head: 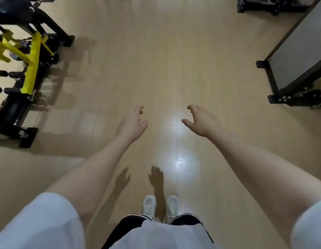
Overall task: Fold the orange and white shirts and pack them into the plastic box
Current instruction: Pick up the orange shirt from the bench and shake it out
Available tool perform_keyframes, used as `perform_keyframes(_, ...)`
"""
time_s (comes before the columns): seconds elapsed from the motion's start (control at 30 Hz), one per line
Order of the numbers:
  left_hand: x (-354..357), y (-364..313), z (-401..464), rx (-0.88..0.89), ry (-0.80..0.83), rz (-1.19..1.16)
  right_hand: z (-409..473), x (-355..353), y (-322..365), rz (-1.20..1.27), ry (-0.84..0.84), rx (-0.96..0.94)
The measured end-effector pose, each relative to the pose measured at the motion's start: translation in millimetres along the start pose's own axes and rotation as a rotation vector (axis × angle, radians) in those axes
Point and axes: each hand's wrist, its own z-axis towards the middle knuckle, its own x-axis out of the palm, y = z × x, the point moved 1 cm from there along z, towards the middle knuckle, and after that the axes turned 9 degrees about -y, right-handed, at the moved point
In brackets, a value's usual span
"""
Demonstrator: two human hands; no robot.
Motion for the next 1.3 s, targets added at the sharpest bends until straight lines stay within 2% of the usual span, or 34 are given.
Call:
perform_keyframes(0.13,0.8,-5.2,3.7,-0.010,-0.043,-0.047,13.0,-5.9,-7.4,0.045,0.016,0.020)
perform_keyframes(0.23,1.3,-12.7,14.3,-0.028,-0.076,-0.097,30.5,-10.0,-8.6,0.184,0.032,0.128)
perform_keyframes(0.5,-0.6,-24.5,103.8,-0.083,-0.140,-0.199,114.4,-19.0,-3.7,0.271,0.041,0.177)
perform_keyframes(0.8,-4.8,-16.5,295.8,-0.130,-0.036,-0.261,294.2,-33.4,-5.2,0.235,0.096,0.263)
perform_keyframes(0.93,-23.6,-22.5,390.5,-0.056,0.063,-0.203,377.4,-48.5,0.1,0.262,0.079,0.298)
perform_keyframes(1.07,-31.2,-38.5,474.0,-0.021,0.047,-0.177,448.9,-62.2,-8.5,0.303,0.041,0.329)
perform_keyframes(1.3,-4.9,-73.9,621.4,0.021,0.045,-0.162,597.2,-87.1,-59.4,0.268,-0.011,0.329)
